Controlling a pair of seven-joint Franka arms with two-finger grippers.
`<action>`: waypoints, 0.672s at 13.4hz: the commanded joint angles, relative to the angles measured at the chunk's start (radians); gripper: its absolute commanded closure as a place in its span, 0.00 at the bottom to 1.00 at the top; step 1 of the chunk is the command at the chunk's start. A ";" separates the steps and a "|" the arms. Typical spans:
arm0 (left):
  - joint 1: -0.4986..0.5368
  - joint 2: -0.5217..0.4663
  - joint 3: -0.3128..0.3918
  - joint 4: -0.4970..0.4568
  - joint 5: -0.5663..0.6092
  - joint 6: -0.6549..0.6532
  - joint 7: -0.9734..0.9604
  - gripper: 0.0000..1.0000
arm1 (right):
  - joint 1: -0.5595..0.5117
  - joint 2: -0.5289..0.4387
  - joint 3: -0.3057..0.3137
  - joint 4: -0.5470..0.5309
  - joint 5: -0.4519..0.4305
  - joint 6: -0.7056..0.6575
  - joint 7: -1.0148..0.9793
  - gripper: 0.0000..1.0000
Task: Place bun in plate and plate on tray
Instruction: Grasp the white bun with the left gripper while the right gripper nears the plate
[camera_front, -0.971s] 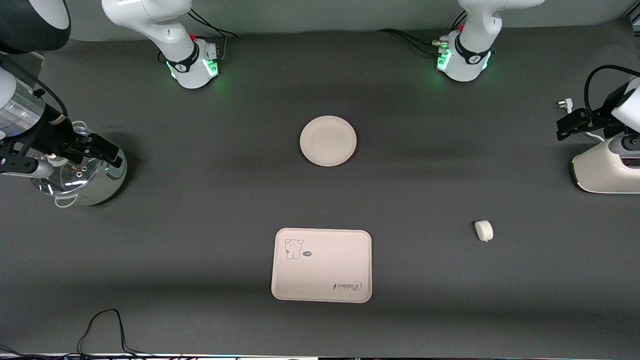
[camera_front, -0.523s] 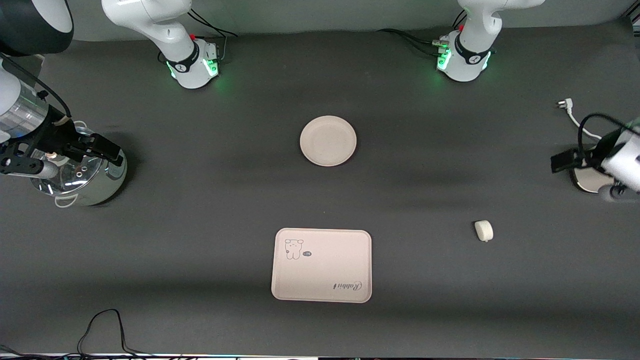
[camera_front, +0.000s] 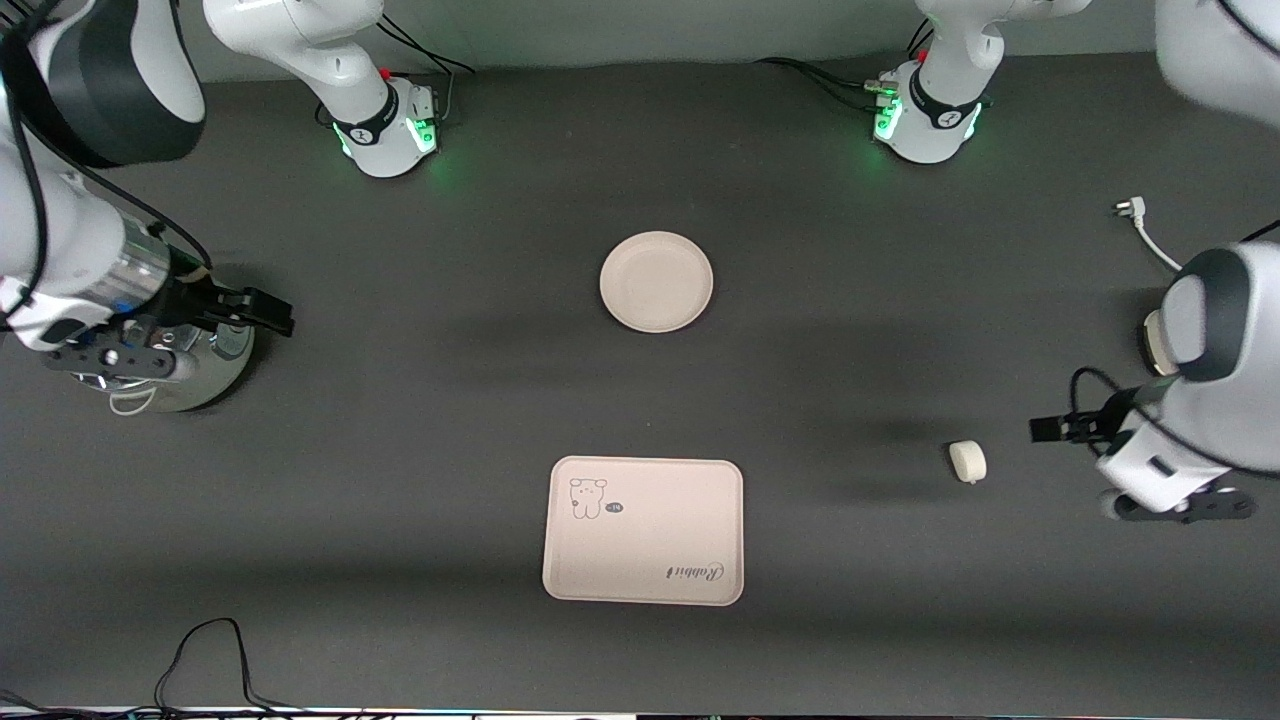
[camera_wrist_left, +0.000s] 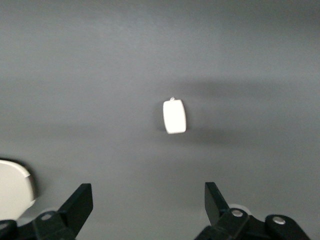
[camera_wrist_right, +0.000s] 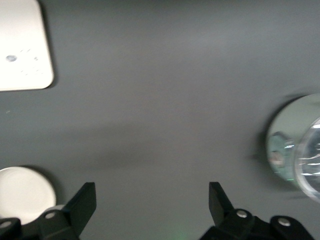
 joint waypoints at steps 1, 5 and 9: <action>-0.021 0.003 0.009 -0.151 -0.018 0.165 -0.038 0.00 | 0.141 0.002 -0.006 -0.037 0.046 0.008 0.174 0.00; -0.015 0.018 0.011 -0.323 -0.017 0.457 -0.041 0.00 | 0.315 -0.096 -0.009 -0.250 0.051 0.206 0.209 0.00; -0.013 0.004 0.014 -0.460 -0.014 0.678 -0.112 0.00 | 0.378 -0.194 -0.007 -0.491 0.098 0.490 0.262 0.00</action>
